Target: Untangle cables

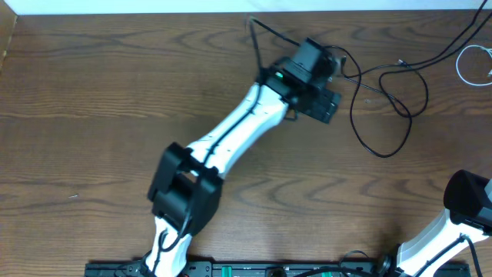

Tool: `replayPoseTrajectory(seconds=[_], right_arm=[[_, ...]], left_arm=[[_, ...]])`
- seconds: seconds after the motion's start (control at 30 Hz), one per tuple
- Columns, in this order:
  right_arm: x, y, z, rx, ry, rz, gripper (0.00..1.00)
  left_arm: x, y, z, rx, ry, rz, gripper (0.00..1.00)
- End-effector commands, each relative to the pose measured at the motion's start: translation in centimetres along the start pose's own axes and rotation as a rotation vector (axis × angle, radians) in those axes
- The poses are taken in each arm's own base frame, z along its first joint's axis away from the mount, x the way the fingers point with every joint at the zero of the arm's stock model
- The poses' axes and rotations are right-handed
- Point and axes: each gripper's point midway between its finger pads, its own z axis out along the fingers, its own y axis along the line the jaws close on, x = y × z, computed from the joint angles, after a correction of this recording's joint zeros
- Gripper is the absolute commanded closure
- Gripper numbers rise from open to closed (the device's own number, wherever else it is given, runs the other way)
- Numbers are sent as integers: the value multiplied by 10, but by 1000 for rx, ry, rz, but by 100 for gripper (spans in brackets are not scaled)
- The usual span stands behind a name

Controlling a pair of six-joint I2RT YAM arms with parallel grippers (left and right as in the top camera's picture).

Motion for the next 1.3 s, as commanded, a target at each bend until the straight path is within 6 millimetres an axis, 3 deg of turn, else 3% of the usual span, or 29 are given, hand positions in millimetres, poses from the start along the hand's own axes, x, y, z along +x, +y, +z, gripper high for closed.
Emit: replayPoseTrajectory(seconds=[0.0,0.13,0.27,0.63,0.73,0.93,1.1,1.27], right_arm=[[-3,1,-6,10,-9,-30,99],[0,-2,-6,20,2,-25,99],[1,-2,-6,22,7,-22,99],[6,-7,-6,46,21,-10,99],[7,-7,-6,48,26,-8,99],[10,-9,-6,59,38,0,99],[14,-11,-7,65,54,9,99],[17,-12,-7,68,65,16,99]], left_arm=[[14,-9,27,-15,38,-25,23],[23,-23,47,-4,57,-5,25],[27,-25,62,-33,52,14,27],[12,-58,102,38,-65,61,28],[16,-63,113,41,-66,73,28],[17,-66,116,43,-72,112,28],[22,-53,119,-54,-67,181,28],[32,-59,126,-50,-56,205,28]])
